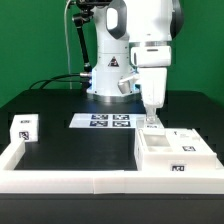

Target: Assemble cabinet

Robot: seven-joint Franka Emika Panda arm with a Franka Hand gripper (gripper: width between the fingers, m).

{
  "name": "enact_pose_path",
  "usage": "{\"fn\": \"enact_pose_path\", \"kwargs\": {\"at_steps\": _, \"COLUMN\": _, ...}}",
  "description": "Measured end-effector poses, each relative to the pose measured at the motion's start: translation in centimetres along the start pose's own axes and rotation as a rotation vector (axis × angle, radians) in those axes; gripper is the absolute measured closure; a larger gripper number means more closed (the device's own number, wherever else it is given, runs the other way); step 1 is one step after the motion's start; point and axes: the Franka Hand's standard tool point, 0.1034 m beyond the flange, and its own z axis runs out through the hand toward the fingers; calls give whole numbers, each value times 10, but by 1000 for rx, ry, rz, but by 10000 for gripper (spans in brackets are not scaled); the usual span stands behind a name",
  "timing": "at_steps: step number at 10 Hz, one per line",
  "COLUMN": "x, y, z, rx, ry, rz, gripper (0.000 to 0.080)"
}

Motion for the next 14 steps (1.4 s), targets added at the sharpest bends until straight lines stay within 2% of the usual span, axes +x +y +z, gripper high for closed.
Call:
{"fn": "enact_pose_path", "kwargs": {"at_steps": 3, "x": -1, "y": 8, "z": 0, "rx": 12, "ry": -11, "rz": -1, "gripper": 731}}
{"fn": "enact_pose_path", "kwargs": {"at_steps": 8, "x": -2, "y": 7, "z": 1, "rx": 13, "ry": -9, "rz": -3, "gripper": 731}}
{"fn": "enact_pose_path", "kwargs": {"at_steps": 9, "x": -4, "y": 11, "z": 1, "rx": 26, "ry": -19, "rz": -29, "gripper": 731}}
{"fn": "enact_pose_path", "kwargs": {"at_steps": 11, "x": -6, "y": 36, "z": 0, "rx": 47, "ry": -38, "rz": -65, "gripper": 731}}
{"fn": "enact_pose_path", "kwargs": {"at_steps": 14, "x": -4, "y": 61, "z": 1, "rx": 43, "ry": -41, "rz": -63, "gripper": 731}}
